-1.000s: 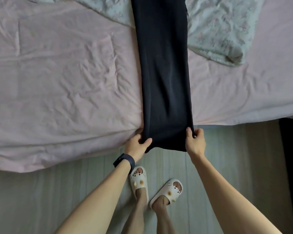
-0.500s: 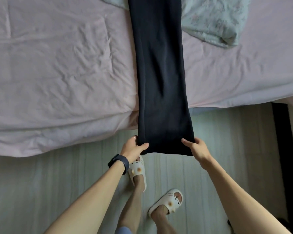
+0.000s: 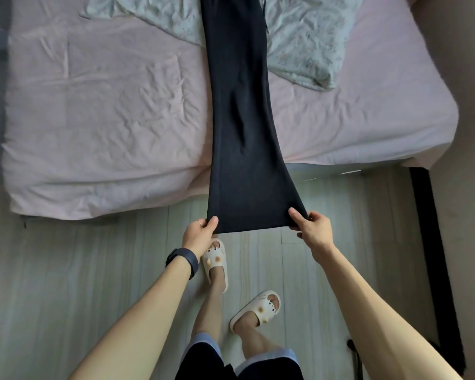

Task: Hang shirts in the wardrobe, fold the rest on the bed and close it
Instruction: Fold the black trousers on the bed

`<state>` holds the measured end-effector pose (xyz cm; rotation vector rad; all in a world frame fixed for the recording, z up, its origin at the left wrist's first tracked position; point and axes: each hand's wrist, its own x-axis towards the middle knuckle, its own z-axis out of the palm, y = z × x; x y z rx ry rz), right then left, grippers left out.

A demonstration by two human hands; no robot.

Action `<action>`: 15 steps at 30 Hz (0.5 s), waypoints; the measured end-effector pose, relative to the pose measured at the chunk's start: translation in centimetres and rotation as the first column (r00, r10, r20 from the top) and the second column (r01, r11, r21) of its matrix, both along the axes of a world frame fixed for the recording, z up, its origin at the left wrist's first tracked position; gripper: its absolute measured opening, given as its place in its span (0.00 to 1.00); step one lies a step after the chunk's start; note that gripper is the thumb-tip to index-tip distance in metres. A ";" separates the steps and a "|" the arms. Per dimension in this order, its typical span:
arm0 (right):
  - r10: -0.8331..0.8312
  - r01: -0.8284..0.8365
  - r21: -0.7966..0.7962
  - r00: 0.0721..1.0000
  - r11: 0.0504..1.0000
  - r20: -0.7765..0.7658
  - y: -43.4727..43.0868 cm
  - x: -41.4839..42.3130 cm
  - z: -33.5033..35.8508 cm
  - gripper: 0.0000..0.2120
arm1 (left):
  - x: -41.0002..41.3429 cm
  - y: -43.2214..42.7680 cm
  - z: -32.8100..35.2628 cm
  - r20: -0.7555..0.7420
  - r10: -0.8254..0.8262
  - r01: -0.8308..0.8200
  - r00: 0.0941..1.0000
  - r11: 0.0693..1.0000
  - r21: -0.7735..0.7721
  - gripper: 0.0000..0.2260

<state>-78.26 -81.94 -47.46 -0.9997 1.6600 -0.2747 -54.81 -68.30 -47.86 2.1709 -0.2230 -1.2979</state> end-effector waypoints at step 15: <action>-0.183 0.153 0.135 0.951 0.979 0.248 0.4 -1.8 2.0 0.09 | -0.3 1.6 3.4 0.103 0.129 -0.107 0.986 0.973 -0.203 0.08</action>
